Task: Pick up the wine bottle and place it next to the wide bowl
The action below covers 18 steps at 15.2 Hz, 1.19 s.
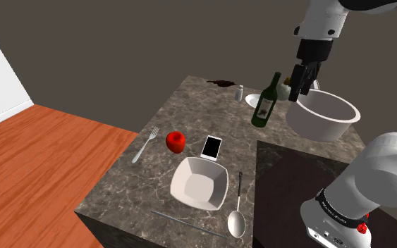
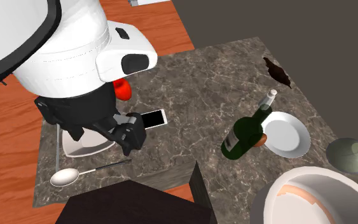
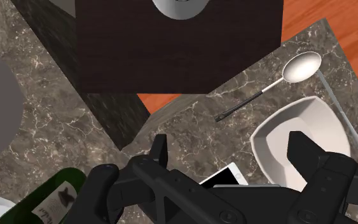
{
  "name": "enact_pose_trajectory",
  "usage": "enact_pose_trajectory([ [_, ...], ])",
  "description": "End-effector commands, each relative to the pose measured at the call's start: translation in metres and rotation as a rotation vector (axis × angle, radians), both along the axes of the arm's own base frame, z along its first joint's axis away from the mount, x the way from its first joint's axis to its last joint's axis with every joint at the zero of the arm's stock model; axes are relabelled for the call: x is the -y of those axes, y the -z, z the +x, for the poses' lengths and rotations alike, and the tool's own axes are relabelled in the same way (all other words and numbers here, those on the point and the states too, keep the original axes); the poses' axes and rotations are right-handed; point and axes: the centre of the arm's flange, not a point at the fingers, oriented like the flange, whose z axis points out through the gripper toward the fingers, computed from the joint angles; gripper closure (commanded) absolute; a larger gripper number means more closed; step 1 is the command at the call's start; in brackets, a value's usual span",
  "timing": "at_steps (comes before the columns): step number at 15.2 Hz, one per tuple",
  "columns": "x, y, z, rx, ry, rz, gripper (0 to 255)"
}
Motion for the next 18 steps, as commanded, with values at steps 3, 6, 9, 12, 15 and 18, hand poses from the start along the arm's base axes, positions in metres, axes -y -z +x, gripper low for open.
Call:
enact_pose_trajectory([
  [3,0.02,0.007,0.011,0.021,0.003,-0.009,0],
  [6,0.05,0.016,0.028,0.052,0.009,-0.022,0],
  [9,0.079,0.025,0.044,0.083,0.014,-0.035,0],
  [12,0.11,0.033,0.061,0.114,0.019,-0.048,0],
  [15,0.14,0.039,0.078,0.145,0.024,-0.061,0],
  [18,0.171,0.045,0.095,0.177,0.029,-0.075,0],
])
